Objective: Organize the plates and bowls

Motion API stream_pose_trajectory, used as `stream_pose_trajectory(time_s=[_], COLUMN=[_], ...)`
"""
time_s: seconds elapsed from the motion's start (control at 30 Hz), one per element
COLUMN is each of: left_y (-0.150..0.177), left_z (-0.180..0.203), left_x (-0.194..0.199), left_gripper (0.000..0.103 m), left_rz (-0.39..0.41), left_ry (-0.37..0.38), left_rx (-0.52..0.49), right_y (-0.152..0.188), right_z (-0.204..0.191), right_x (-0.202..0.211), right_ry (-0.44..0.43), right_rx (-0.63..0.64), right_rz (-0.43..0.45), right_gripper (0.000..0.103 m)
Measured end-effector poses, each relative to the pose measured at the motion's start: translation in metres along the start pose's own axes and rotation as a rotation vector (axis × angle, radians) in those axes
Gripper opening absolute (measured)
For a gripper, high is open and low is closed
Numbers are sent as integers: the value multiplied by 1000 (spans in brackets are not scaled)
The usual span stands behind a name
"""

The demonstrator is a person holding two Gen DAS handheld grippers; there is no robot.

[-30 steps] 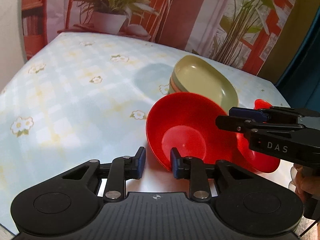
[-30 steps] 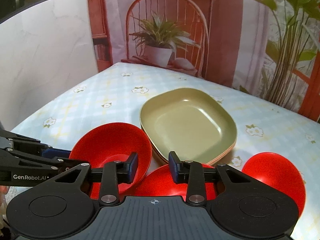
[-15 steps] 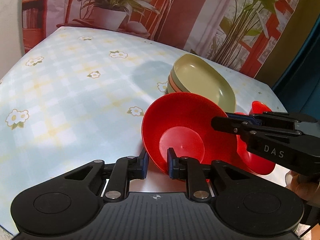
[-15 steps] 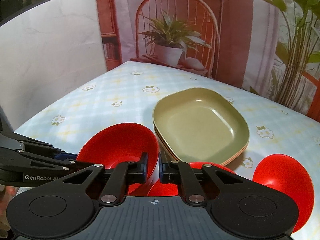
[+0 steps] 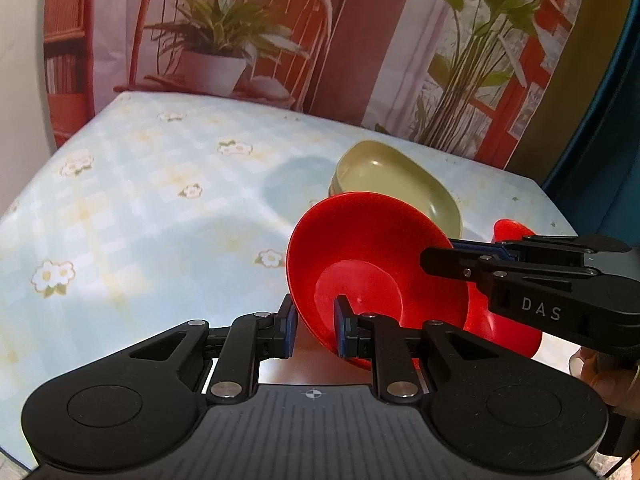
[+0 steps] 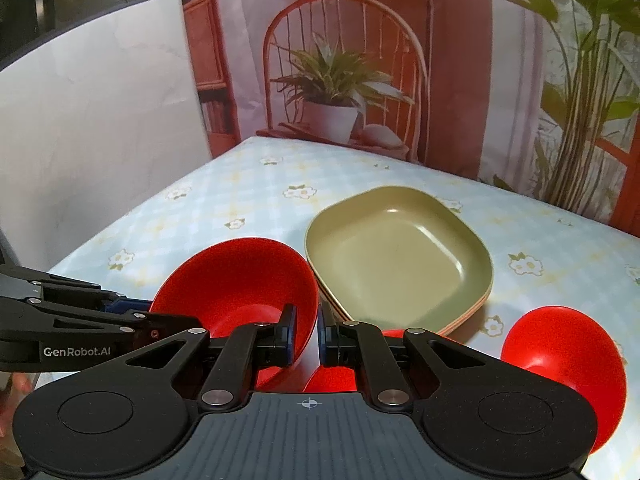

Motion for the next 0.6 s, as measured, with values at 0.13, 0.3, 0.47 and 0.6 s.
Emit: stream_pose_trajectory(time_s=[0.13, 0.3, 0.47, 0.6], left_y=[-4, -7, -14, -20], left_z=[6, 15, 27, 37], left_x=[7, 14, 19, 19], left_gripper=[21, 21, 21, 21], left_rz=[17, 30, 42, 34], left_ry=[5, 14, 28, 52], left_rx=[-25, -50, -86, -92], right_y=[-2, -4, -8, -10], right_z=[4, 9, 15, 25], right_x=[7, 20, 34, 46], right_ry=[3, 6, 17, 25], right_rx=[-20, -45, -66, -93], right_rz=[19, 52, 88, 112], right_gripper=[10, 10, 10, 10])
Point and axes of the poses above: each gripper's, at about its wrist camera, not at the fingertips, and x roughly against the way its jaws point, z to its right, y to its underside, the point moved 2 cm from there along -x, roughly the way its jaws point, and after that the axes turned 2 degrees about x, right-handed, at the moved point
